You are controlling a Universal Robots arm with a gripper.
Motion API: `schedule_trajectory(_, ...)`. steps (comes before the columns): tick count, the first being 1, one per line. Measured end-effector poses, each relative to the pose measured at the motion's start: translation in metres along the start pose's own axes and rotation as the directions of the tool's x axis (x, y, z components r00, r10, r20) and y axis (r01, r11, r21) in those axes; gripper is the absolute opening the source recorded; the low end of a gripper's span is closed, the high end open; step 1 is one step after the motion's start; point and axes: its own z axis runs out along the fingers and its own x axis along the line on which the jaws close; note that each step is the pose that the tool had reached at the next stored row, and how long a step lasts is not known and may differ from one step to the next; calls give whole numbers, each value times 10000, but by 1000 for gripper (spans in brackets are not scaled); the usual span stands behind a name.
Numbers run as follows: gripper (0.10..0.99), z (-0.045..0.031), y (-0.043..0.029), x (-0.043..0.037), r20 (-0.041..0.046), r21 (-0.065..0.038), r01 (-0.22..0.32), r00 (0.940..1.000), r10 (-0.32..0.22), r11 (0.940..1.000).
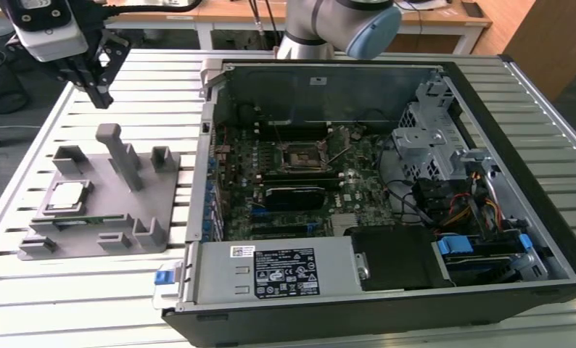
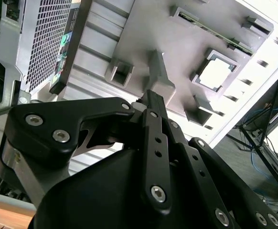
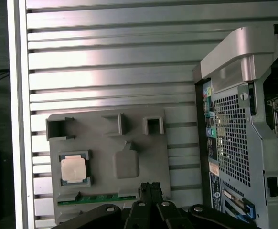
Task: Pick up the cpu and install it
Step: 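Reach for the cpu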
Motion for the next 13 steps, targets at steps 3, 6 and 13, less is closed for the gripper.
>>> schedule_trajectory(3, 106, 2, -3, 33, -5, 1, -1, 10000, 1, 10000)
schedule_trajectory(6, 106, 4, -5, 60, -13, 2, -1, 10000, 1, 10000)
schedule_trajectory(13, 106, 12, -9, 119, -28, 3, -2, 10000, 2, 10000)
